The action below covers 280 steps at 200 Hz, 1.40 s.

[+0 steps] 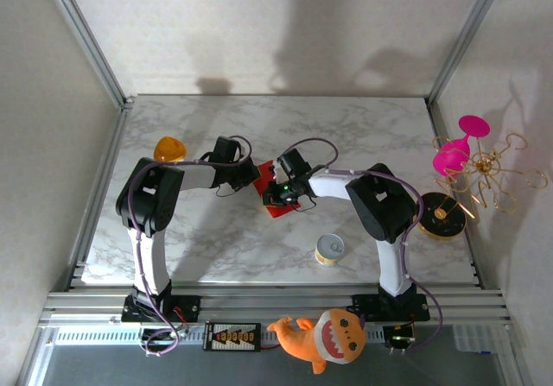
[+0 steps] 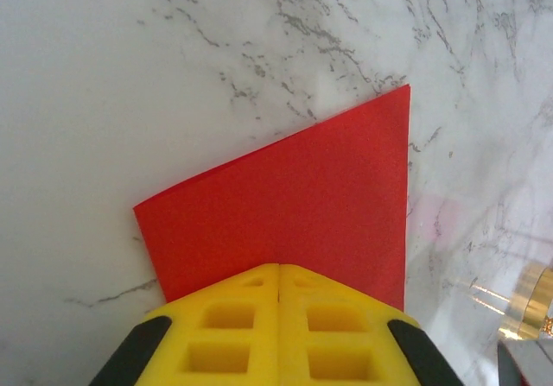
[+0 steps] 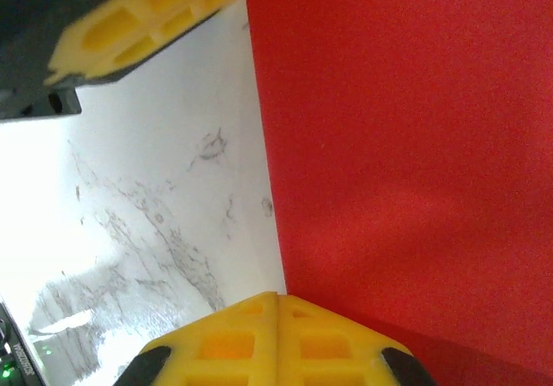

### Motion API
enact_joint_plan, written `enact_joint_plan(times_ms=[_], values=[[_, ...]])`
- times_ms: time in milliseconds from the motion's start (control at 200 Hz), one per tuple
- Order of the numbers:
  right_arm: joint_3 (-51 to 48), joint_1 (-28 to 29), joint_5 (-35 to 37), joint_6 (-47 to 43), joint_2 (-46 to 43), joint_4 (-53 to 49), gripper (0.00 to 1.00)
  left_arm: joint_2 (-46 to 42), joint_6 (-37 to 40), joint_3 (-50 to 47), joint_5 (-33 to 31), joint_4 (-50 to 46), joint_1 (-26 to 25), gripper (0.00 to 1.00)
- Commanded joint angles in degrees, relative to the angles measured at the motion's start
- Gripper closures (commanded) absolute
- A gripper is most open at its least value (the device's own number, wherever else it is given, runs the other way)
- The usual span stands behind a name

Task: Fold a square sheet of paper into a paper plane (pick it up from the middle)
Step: First fold in half a square sheet of paper at the center of the table.

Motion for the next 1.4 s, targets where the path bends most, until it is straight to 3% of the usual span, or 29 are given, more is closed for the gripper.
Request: enact_joint_plan(times_ms=[0,451,541,711,756,991,1177,1297,1397], values=[[-3.9,1.9,-2.3,-0.5,-2.2,-3.4,0.95,3.0,-0.3,-1.3,-4.1,-2.5,0.1,0.96],[-12.4,2.5,-2.4,1.1,-9.2,-2.1,0.95,3.5,2.2,0.4,-2.6,-3.1,0.5,0.96],[-12.4,2.3,-0.8,3.1,-14.9,3.0,0.94,4.0,5.6,2.1,-0.5,-4.1,0.3,0.97],[-12.0,0.7,13.8,4.9,-21.2,3.1,0.92,6.0,17.4,9.4,0.6,-12.4,-0.3,0.96],[-12.8,-2.0,15.9,5.6,-21.7,3.0,0.9,6.7,21.3,11.6,0.0,-15.6,-0.8,0.96],[-16.1,-7.5,17.5,9.6,-22.8,4.6,0.77,8.4,32.0,19.1,1.1,-23.0,-3.1,0.92],[-16.8,-8.4,16.1,12.2,-22.3,5.2,0.63,2.7,24.3,19.8,3.0,-17.6,-3.8,0.78],[-18.2,-8.6,14.5,13.9,-22.4,5.5,0.55,-4.2,15.0,13.6,-0.2,-10.3,-4.0,0.67],[-18.8,-8.9,12.4,14.8,-21.8,5.6,0.5,-8.8,6.9,7.1,-4.4,-6.1,-4.7,0.63]])
